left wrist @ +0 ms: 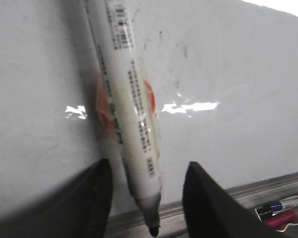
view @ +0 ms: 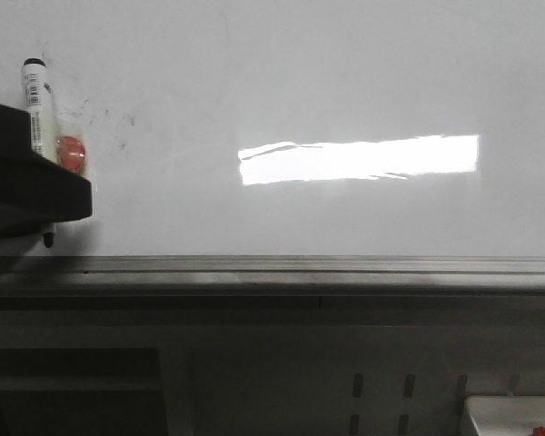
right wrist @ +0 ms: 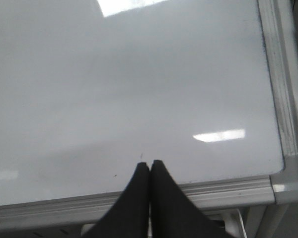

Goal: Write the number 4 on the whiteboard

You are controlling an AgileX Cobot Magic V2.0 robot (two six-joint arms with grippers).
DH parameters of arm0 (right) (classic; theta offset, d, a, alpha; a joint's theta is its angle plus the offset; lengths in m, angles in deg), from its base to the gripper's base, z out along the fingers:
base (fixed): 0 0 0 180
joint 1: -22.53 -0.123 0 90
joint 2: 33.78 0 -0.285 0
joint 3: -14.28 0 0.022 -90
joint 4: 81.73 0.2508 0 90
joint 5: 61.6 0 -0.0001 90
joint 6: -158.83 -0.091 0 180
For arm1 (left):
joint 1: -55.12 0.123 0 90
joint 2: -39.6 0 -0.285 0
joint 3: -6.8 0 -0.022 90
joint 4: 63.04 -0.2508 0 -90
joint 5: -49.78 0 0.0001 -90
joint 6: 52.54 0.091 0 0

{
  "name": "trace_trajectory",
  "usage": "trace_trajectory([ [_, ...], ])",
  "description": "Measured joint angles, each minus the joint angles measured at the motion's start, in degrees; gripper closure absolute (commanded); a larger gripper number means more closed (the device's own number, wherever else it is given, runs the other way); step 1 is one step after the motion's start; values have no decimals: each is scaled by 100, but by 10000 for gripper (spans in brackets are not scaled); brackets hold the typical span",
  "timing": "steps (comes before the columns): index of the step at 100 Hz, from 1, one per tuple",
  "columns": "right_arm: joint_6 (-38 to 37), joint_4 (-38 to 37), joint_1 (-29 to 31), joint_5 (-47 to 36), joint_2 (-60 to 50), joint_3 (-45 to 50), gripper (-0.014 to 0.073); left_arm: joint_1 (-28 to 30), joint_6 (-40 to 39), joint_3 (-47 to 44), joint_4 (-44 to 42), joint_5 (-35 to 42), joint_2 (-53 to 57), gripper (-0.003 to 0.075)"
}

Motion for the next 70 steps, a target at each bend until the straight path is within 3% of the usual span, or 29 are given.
trace_trajectory([
  [5,0,0,-90,22,0,-9,658,0,44,0,-2,-39,-39,743],
  [29,0,0,-1381,292,183,-239,658,0,276,0,-438,-86,-61,741],
  [51,0,0,-2652,1004,933,-807,658,0,294,0,-2212,-97,-61,741],
  [70,152,0,-3770,946,1588,-1475,635,0,303,0,-3537,-97,-61,741],
])
